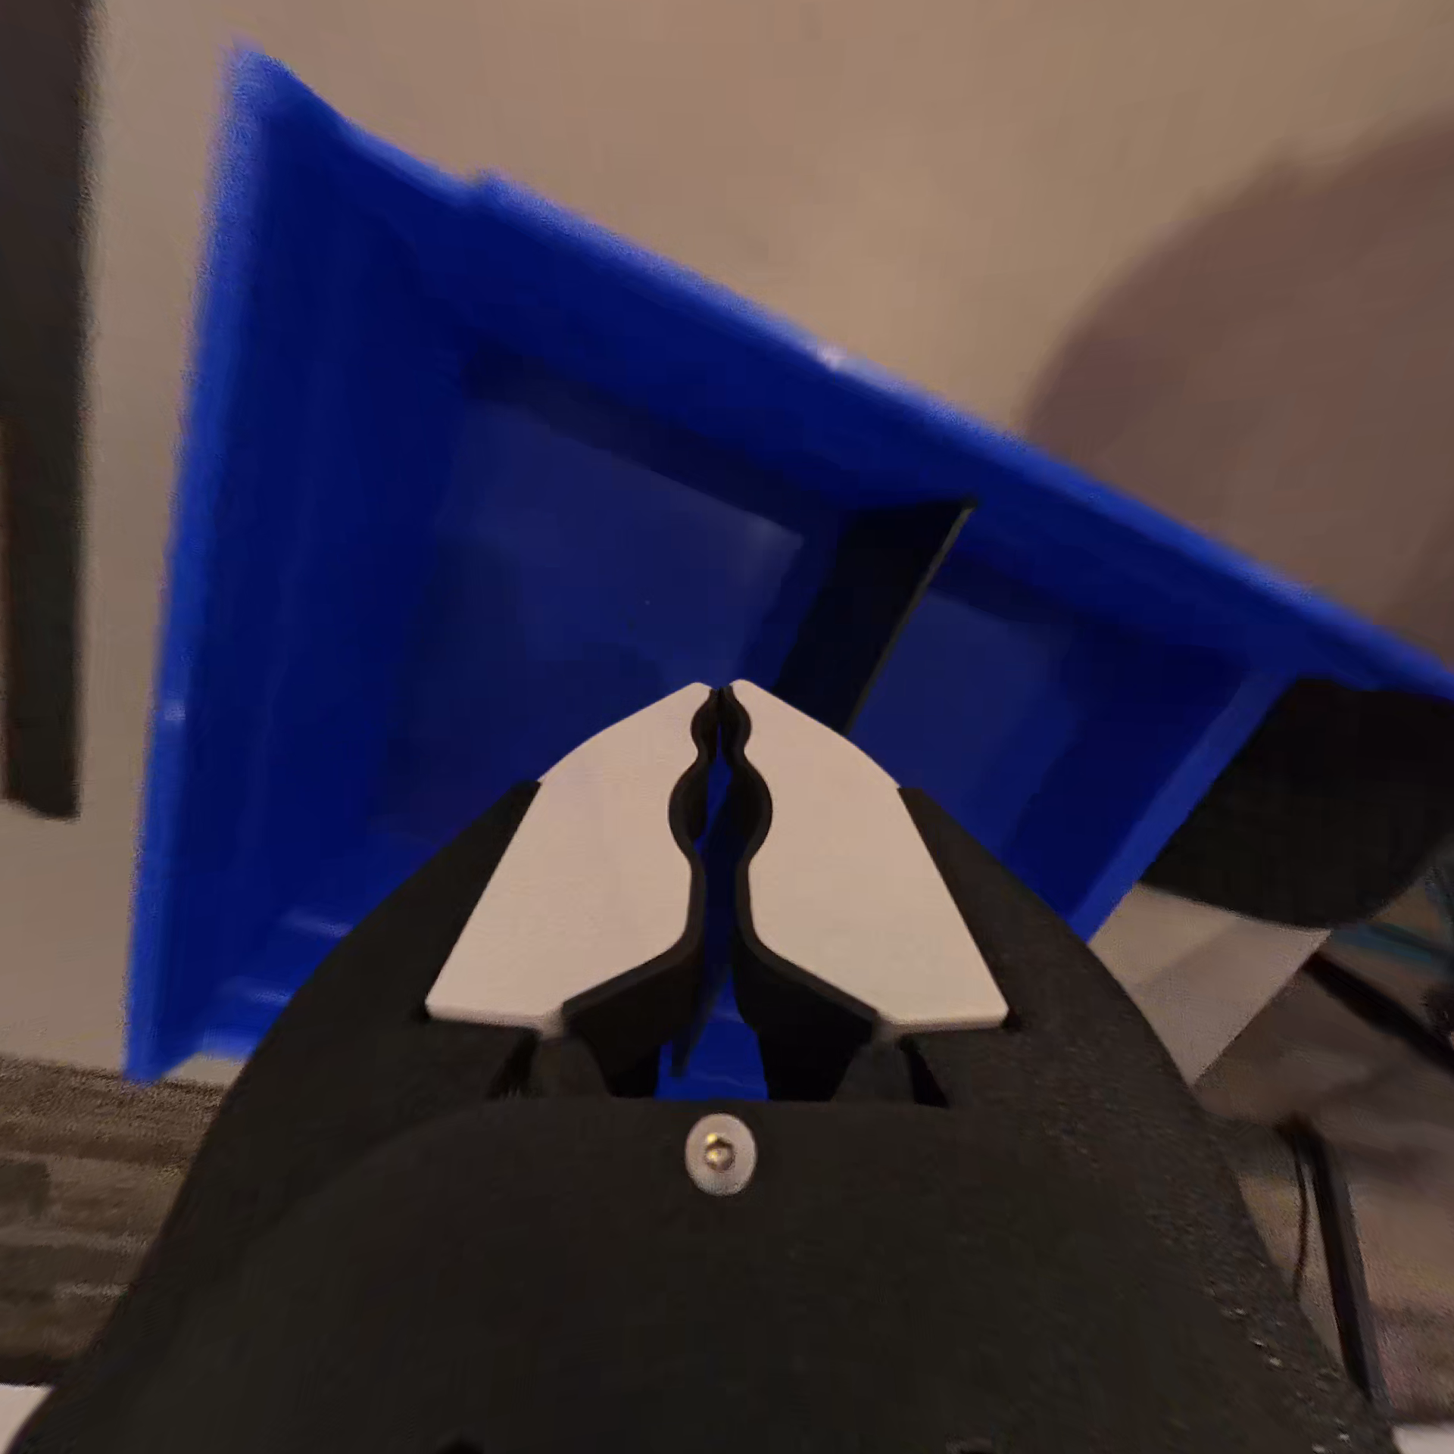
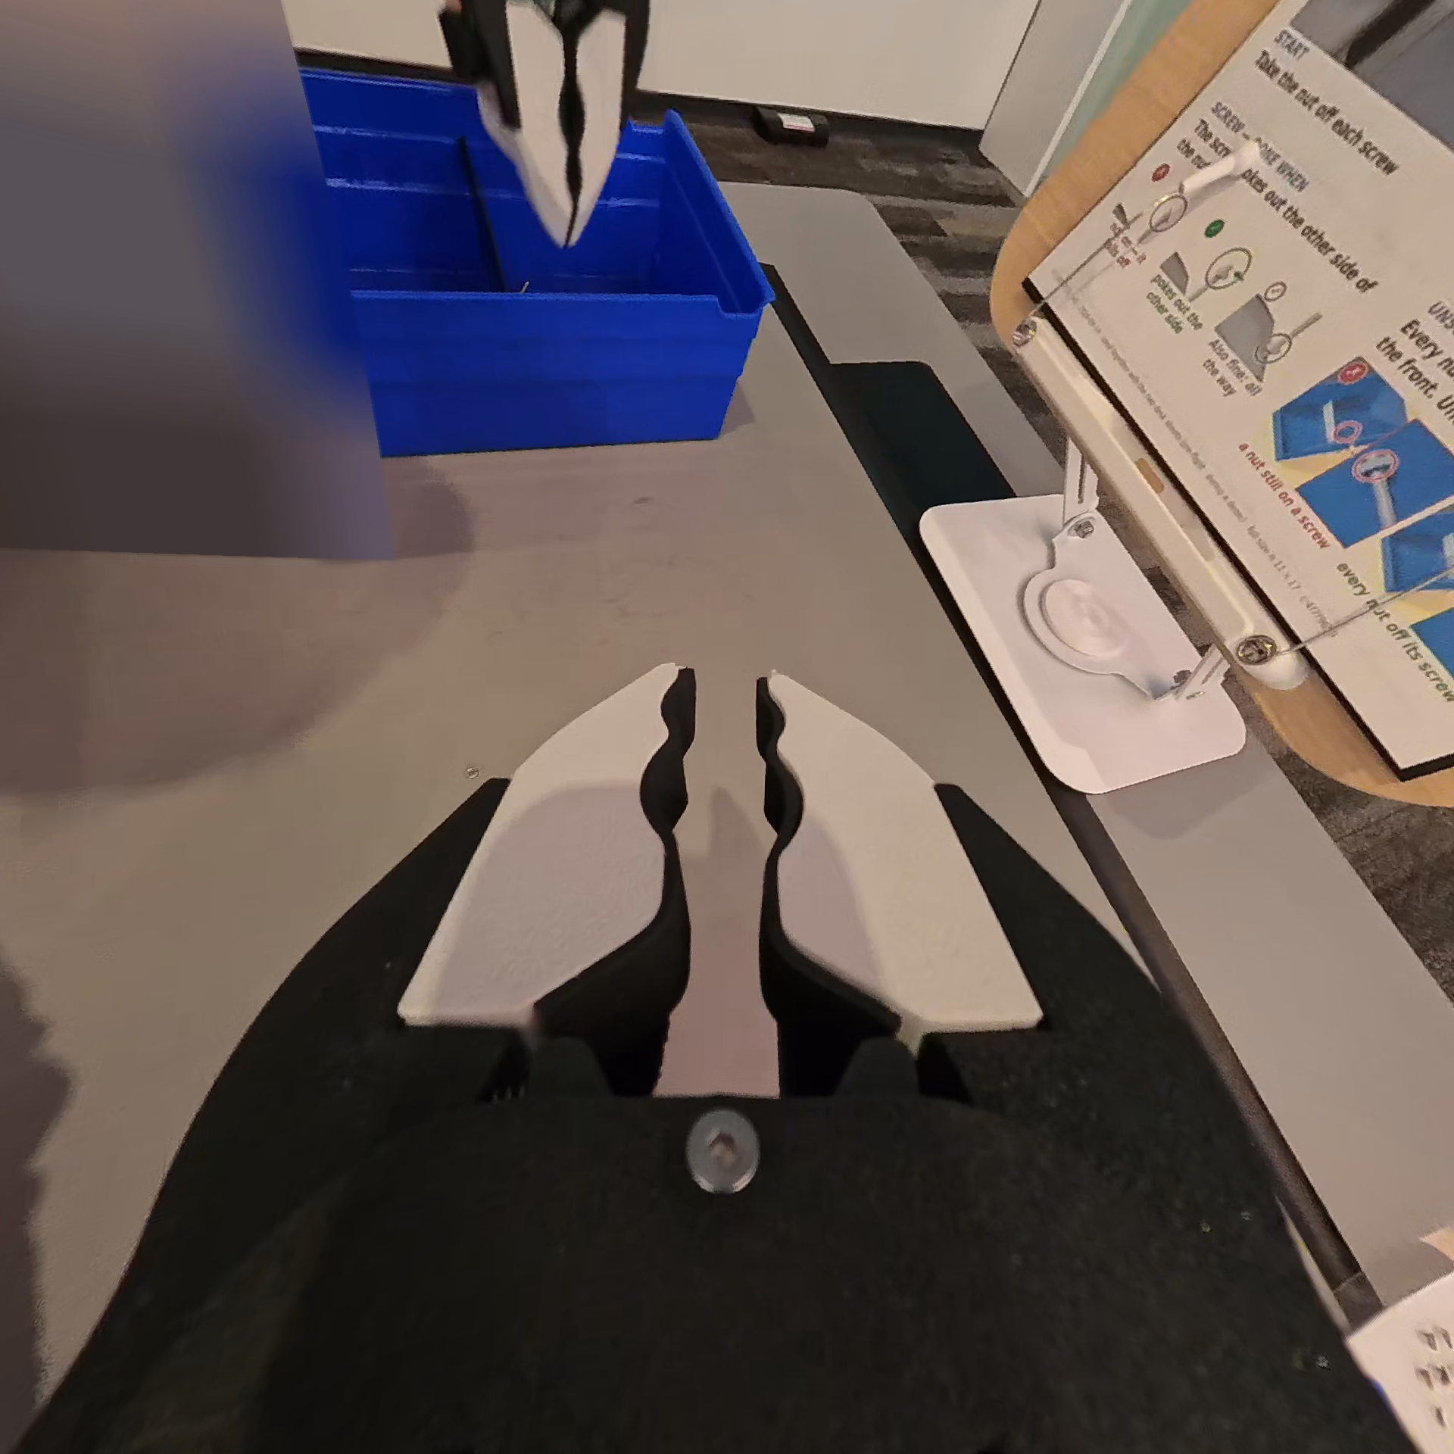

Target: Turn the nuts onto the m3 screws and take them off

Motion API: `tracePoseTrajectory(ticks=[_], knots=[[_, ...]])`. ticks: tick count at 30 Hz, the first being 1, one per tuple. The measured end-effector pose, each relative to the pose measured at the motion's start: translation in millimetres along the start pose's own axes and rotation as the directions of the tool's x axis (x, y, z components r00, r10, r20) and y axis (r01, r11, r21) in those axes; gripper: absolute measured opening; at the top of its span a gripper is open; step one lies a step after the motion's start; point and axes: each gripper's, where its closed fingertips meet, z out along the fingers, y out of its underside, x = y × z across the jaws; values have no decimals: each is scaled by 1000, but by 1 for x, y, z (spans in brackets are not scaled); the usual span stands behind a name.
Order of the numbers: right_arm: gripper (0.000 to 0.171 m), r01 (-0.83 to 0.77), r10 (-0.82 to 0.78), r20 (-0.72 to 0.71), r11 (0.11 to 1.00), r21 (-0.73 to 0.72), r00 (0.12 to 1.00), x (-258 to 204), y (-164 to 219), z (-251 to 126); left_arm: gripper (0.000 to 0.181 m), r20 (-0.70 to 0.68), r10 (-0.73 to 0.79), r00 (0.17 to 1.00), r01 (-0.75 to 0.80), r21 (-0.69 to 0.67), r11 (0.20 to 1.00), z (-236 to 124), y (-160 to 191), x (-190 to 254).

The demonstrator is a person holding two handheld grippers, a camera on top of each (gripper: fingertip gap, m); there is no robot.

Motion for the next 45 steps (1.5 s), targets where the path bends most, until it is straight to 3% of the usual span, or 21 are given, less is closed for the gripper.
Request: tracePoseTrajectory(ticks=[3, 6, 11, 19, 22, 28, 39, 45], knots=[[14, -25, 25, 8, 1000, 8, 1000, 2, 3, 3, 1, -65, 66, 996, -70, -72, 995, 32, 18, -9], [14, -47, 46, 21, 998, 31, 999, 1, 2, 7, 8, -98, 174, 980, -179, -41, 983, 46, 16, -11], [14, -82, 80, 30, 996, 41, 996, 3, 3, 11, 28, -171, 271, 947, -282, -43, 959, 44, 23, -14], [13, -60, 58, 40, 997, 47, 998, 1, 6, 17, 27, -297, 346, 890, -395, -121, 911, 43, 54, -11], [13, -62, 59, 53, 996, 61, 997, -1, 4, 18, 29, -290, 349, 891, -426, -273, 862, 49, 78, -23], [13, -71, 67, 60, 995, 65, 996, -3, 4, 16, 22, -233, 355, 906, -423, -425, 801, 58, 100, -39], [13, -25, 21, 51, 997, 79, 998, -9, -10, 2, 14, -124, 411, 903, -416, -493, 764, 59, 102, -44], [13, -23, 19, 60, 998, 67, 998, -11, -9, 2, 18, -141, 378, 915, -398, -473, 786, 59, 103, -40]])
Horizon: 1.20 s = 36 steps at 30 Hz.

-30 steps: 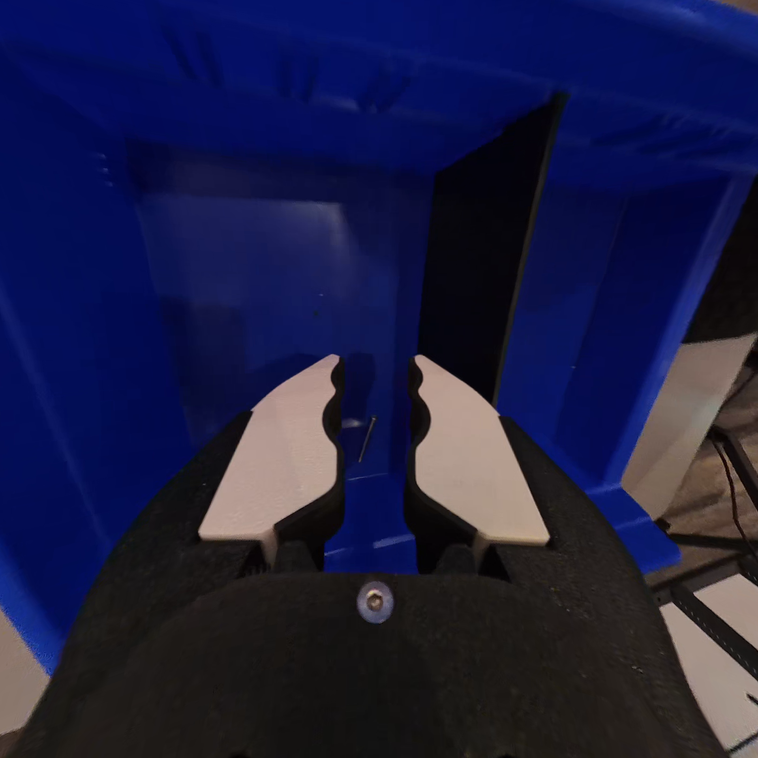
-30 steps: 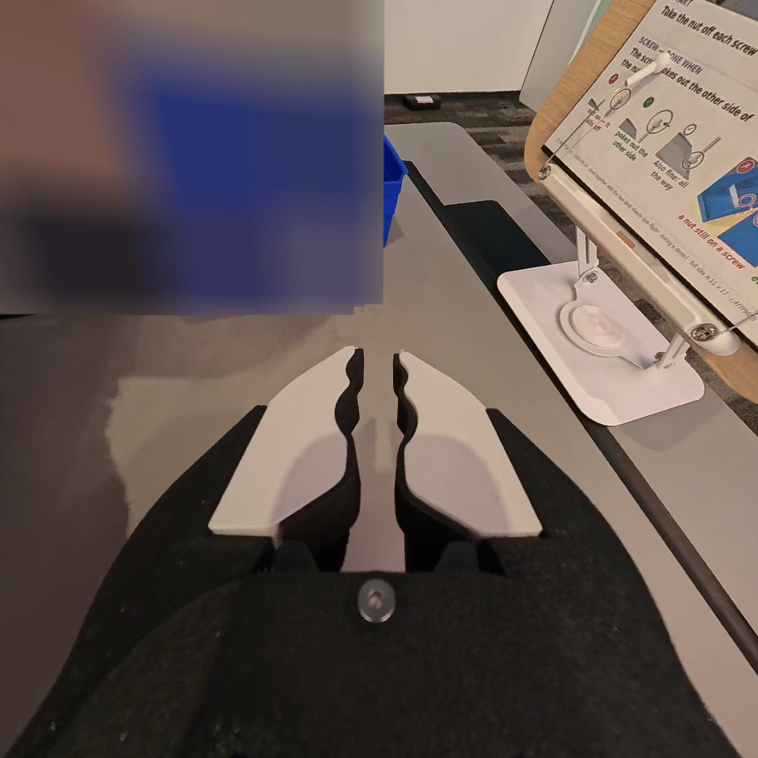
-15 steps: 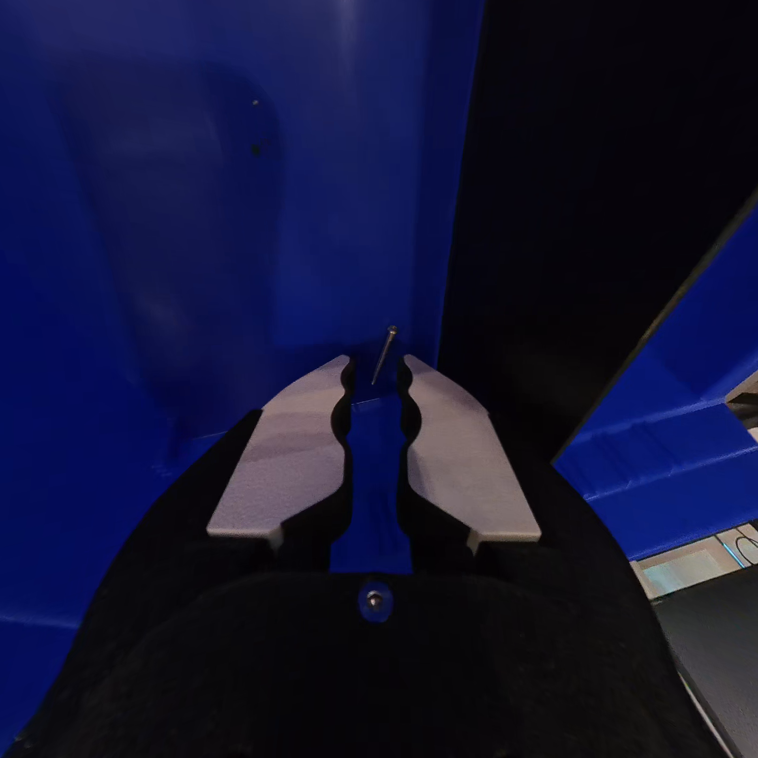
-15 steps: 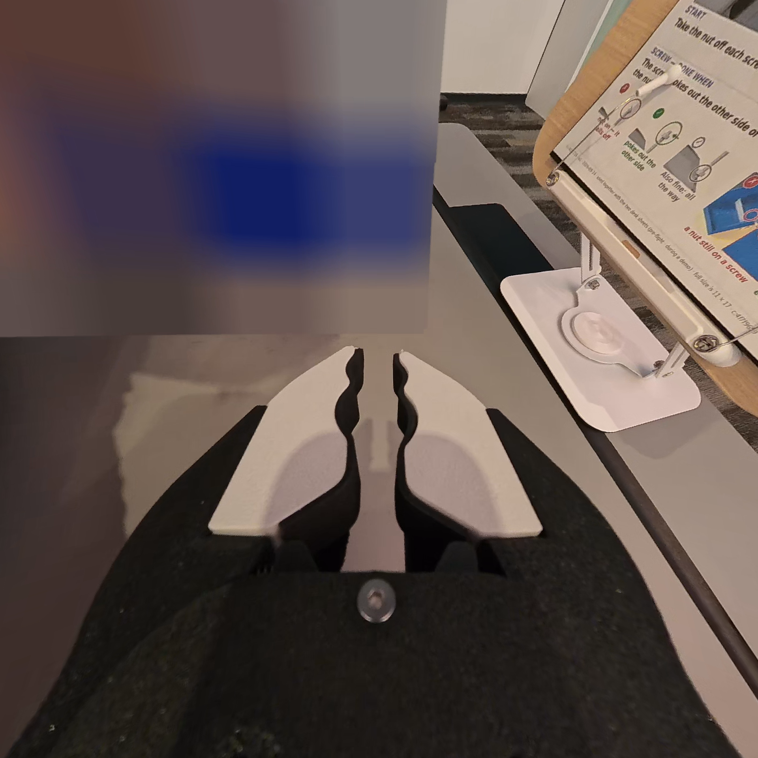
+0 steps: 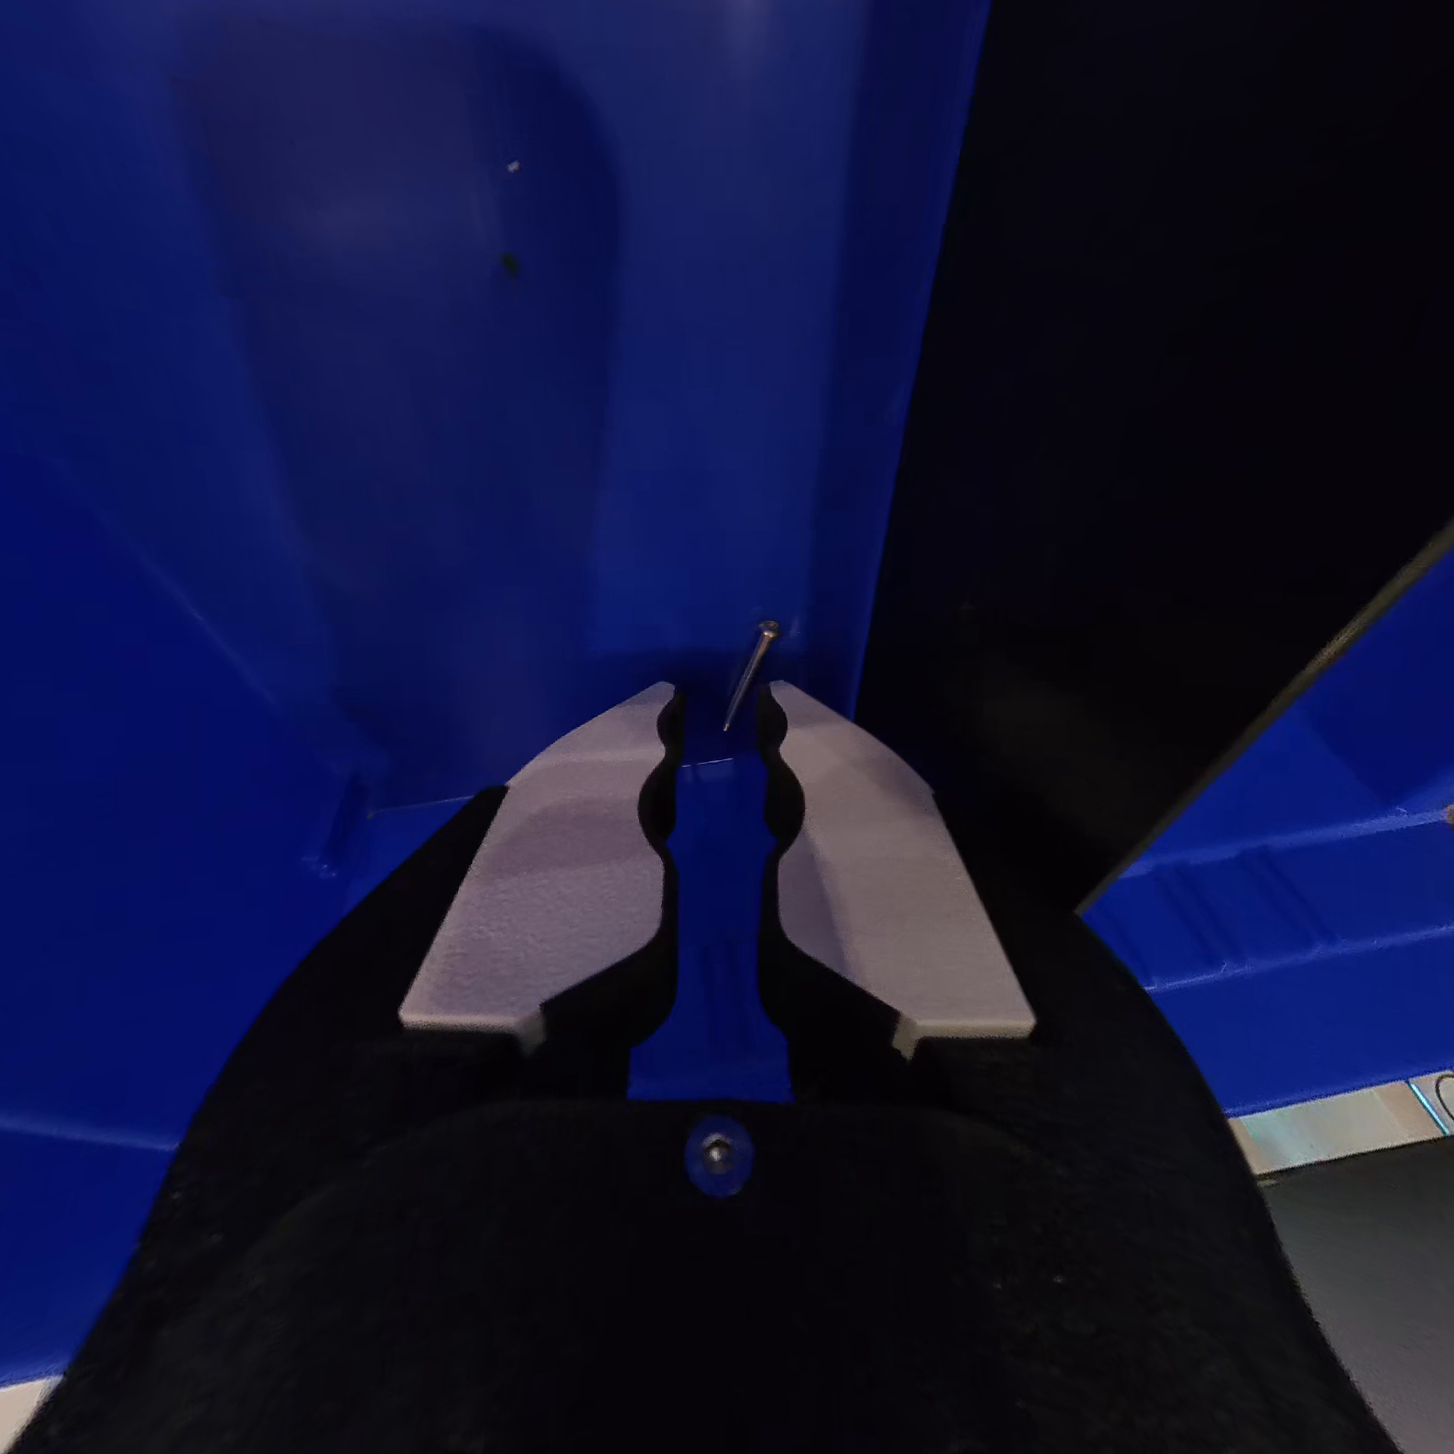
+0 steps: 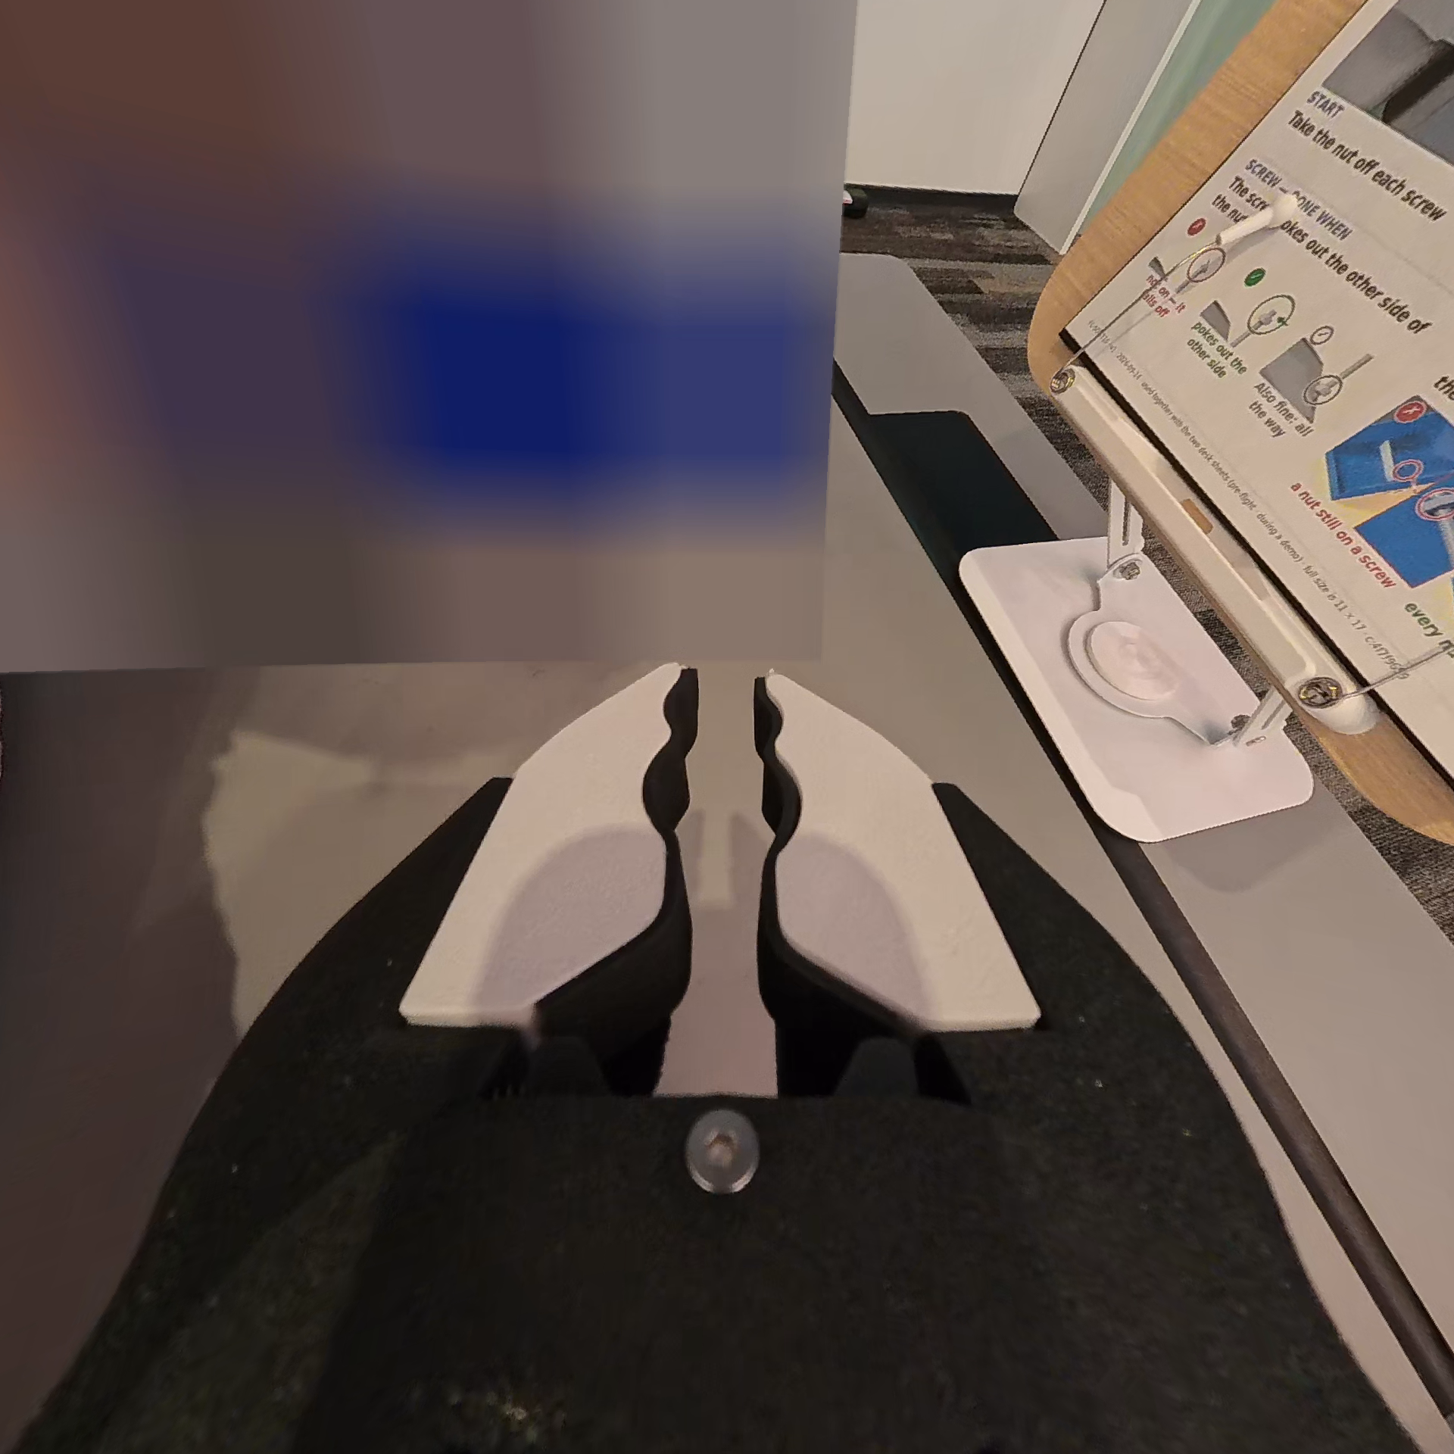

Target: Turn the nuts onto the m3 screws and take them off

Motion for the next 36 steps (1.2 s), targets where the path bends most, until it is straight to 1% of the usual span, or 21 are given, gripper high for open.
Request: tracePoseTrajectory(ticks=[3, 7, 10, 11, 14, 16, 18, 21, 24, 25, 27, 29, 31, 33, 34, 36], knots=[[13, -3, 4, 8, 1000, -10, 1000, 0, 2, 2, 19, -5, 5, 1000, -5, -2, 1000, 0, 1, 1], [13, -4, 5, 13, 1000, -21, 1000, 0, 5, 3, 14, 34, 28, 999, -27, -28, 999, 1, 1, -2], [13, -4, 4, 18, 1000, -16, 1000, -1, 4, 3, 15, 46, -2, 999, 4, -30, 1000, 0, 2, -5], [13, -4, 4, 17, 1000, -16, 1000, -1, 4, 2, 20, 80, -11, 997, 14, -31, 999, 0, 3, -9], [13, -8, 8, 18, 1000, -10, 1000, 0, 4, 2, 19, 210, -15, 978, 23, -40, 999, -6, 10, -26], [13, -8, 8, 23, 1000, -10, 1000, -1, 3, 2, 17, 199, -21, 980, 25, -19, 1000, -9, 10, -22], [13, -1, 1, 23, 1000, -15, 1000, -2, 4, 2, 21, 171, -22, 985, 21, 7, 1000, -9, 8, -17], [13, 1, -1, 27, 1000, -15, 1000, -3, 3, 3, 26, 202, -76, 976, 73, 23, 997, -7, 8, -30], [13, 12, -12, 28, 1000, -20, 1000, -5, 2, 2, 21, 191, -184, 964, 178, 52, 983, -13, 8, -41], [13, 14, -13, 29, 1000, -18, 999, -5, 2, 2, 23, 193, -226, 955, 216, 73, 974, -16, 7, -44], [13, 11, -11, 35, 1000, -15, 999, -6, 1, 2, 28, 229, -309, 923, 301, 72, 951, -21, 14, -54], [13, 11, -11, 36, 1000, -18, 999, -6, 2, 3, 26, 259, -390, 884, 392, 45, 919, -23, 22, -59], [13, 13, -12, 38, 1000, -26, 999, -6, 4, 4, 29, 277, -488, 828, 504, 14, 864, -23, 29, -60], [13, 12, -10, 43, 999, -31, 999, -6, 5, 5, 24, 266, -592, 761, 615, -4, 788, -21, 32, -56], [13, 12, -10, 46, 999, -32, 999, -7, 5, 6, 21, 272, -633, 725, 655, 14, 756, -19, 32, -58], [13, 12, -11, 50, 1000, -29, 999, -8, 5, 5, 21, 263, -700, 664, 717, 39, 695, -16, 32, -61]])
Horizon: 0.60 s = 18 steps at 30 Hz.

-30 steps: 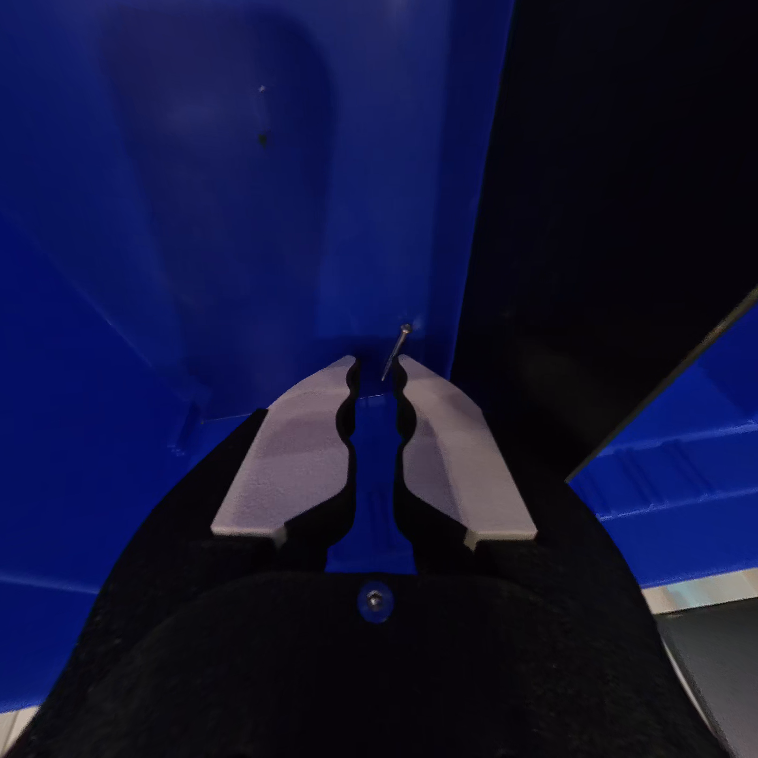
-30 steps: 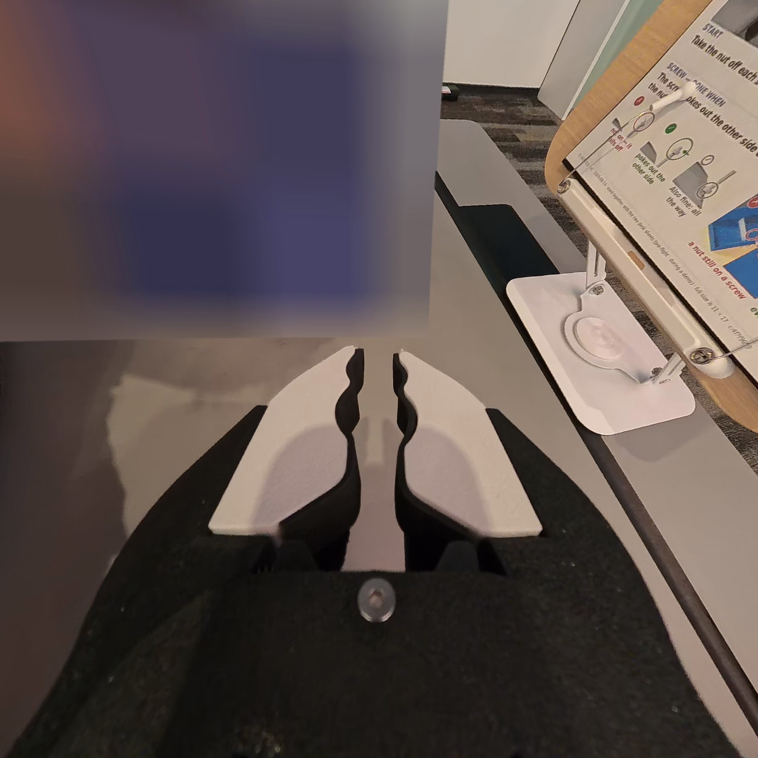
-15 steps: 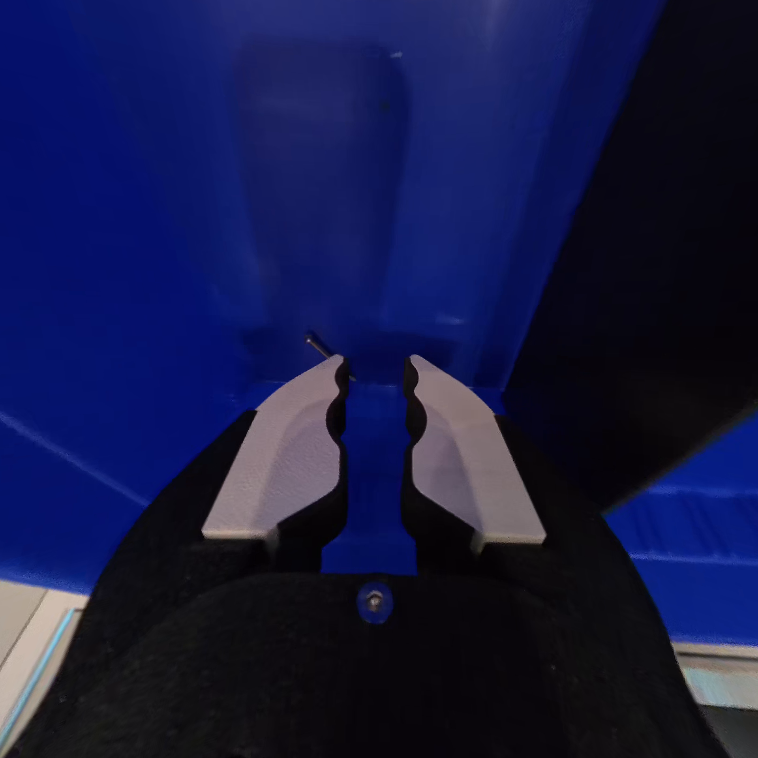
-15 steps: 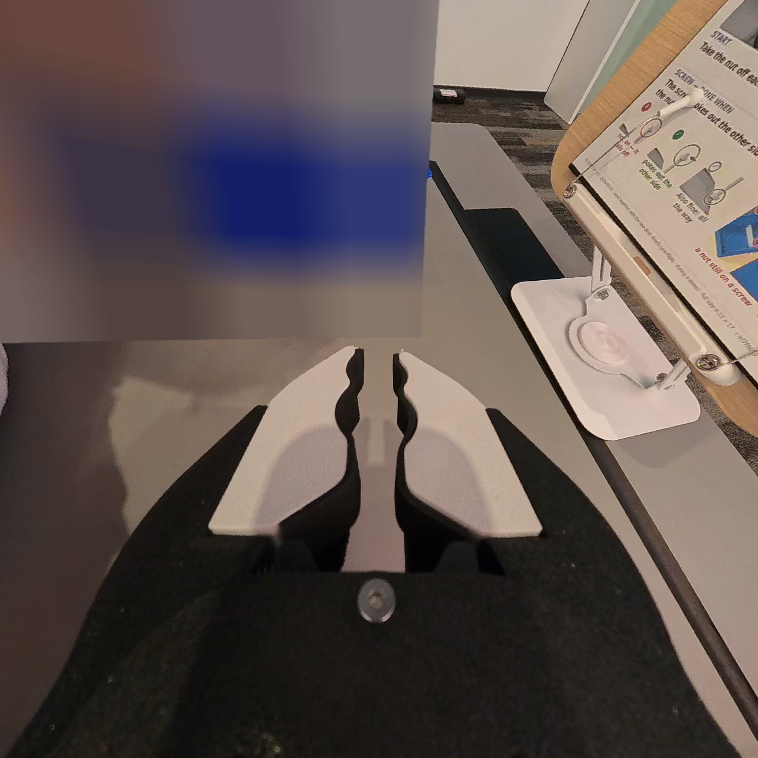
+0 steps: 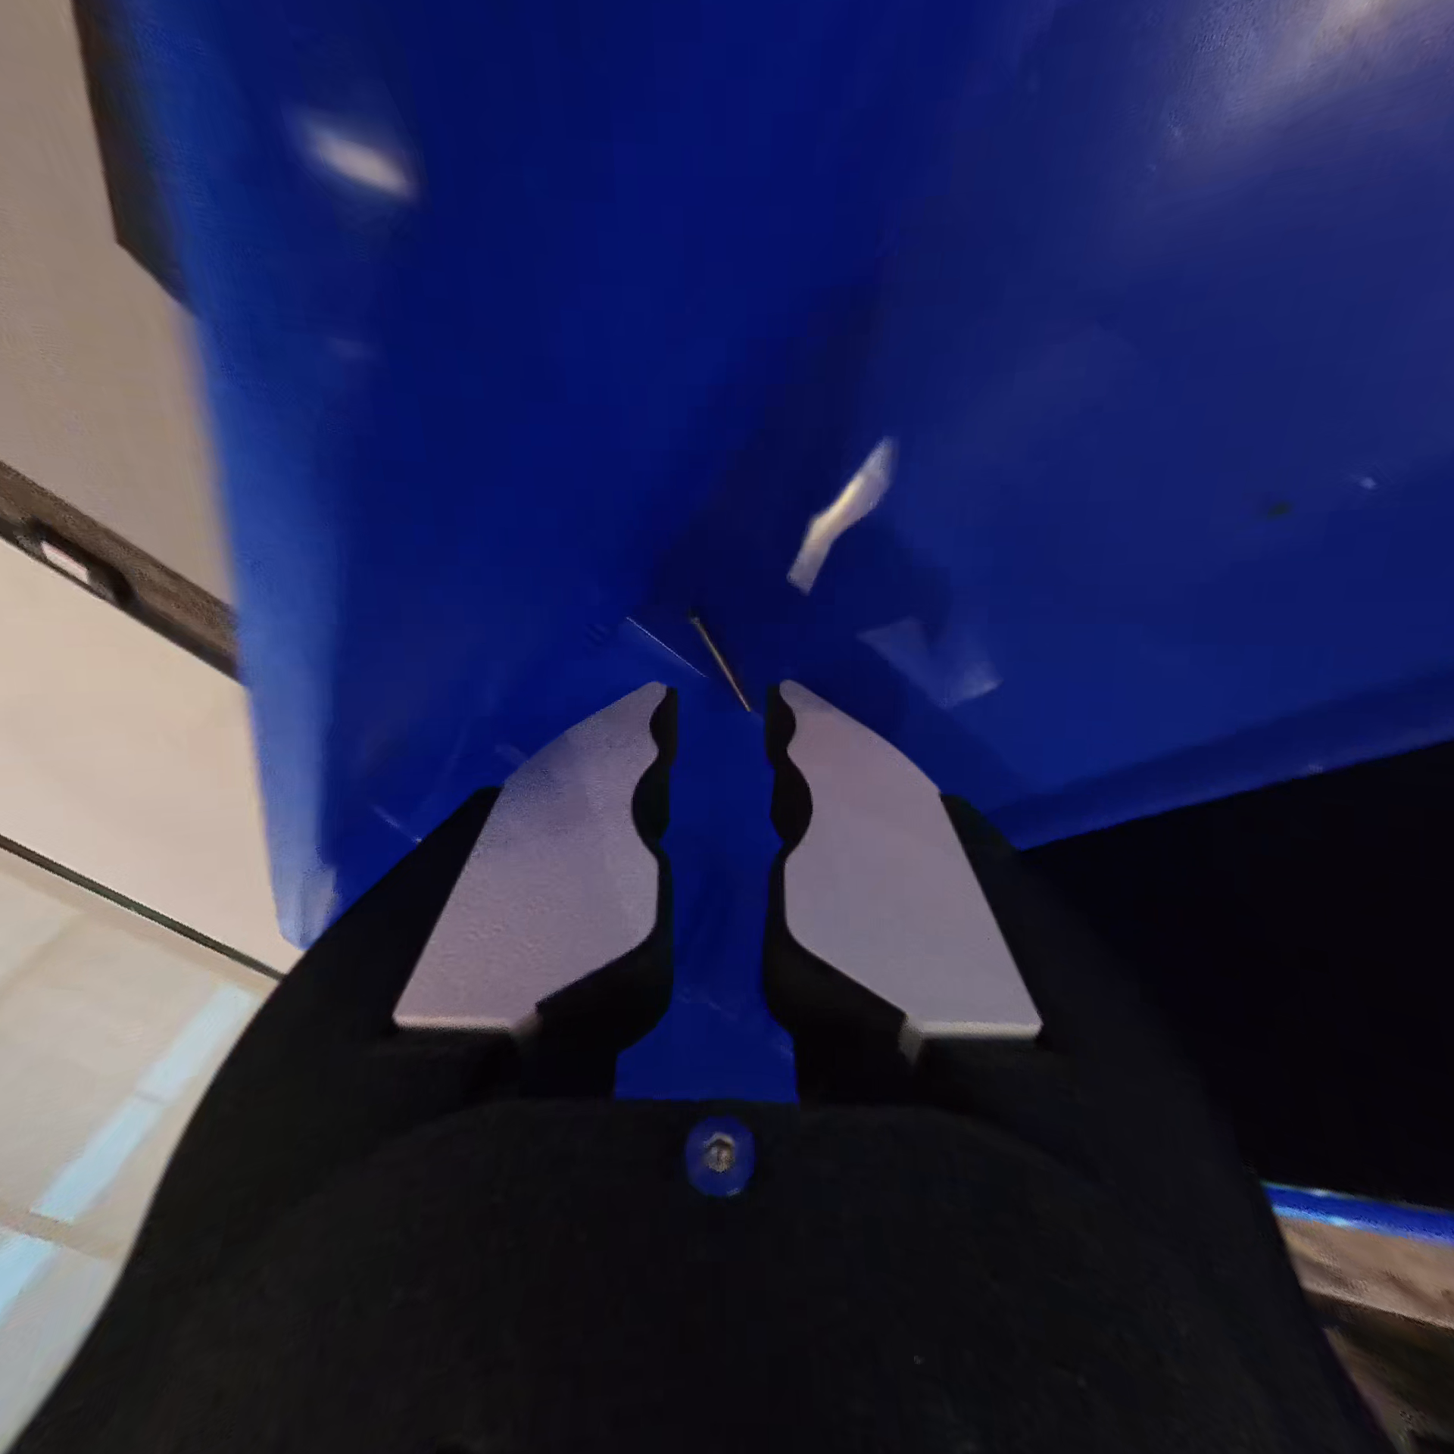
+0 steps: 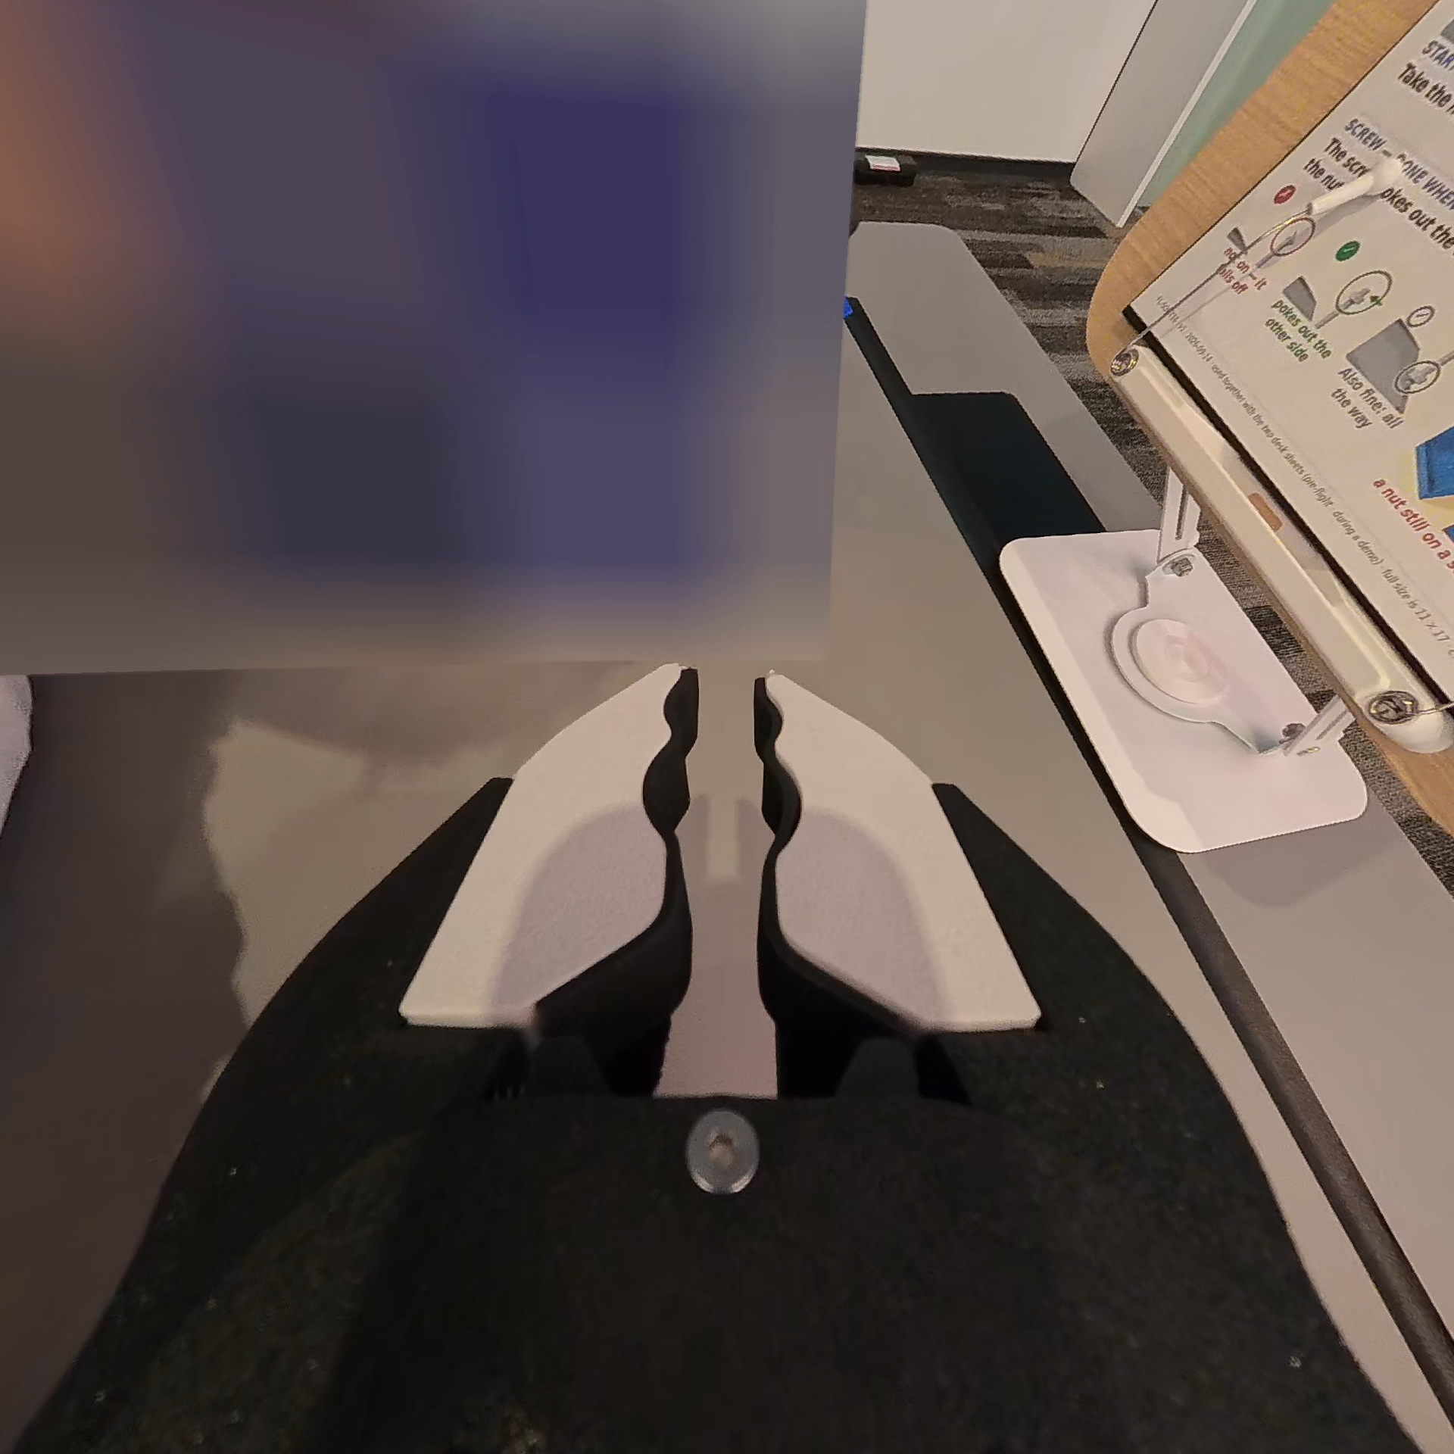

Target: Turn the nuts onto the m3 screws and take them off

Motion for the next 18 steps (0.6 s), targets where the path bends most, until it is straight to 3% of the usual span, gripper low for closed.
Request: tracePoseTrajectory(ticks=[4, 9, 12, 15, 18], knots=[[13, 3, -4, 13, 1000, 19, 1000, -3, -4, -2, 30, 20, -76, 997, 75, 19, 997, 1, -5, -1], [13, 8, -9, 26, 999, 38, 1000, -6, -9, -4, 24, 45, -93, 995, 91, 41, 995, -3, -4, 5], [13, 5, -7, 30, 999, 53, 1000, -7, -11, -6, 22, -81, -203, 976, 212, 118, 970, -13, -7, 11], [13, 4, -7, 37, 998, 61, 999, -8, -12, -6, 15, -328, -349, 878, 420, 177, 890, -23, -14, 15], [13, 8, -11, 53, 998, 61, 999, -13, -14, -5, 14, -392, -419, 819, 508, 155, 847, -17, -10, 11]])
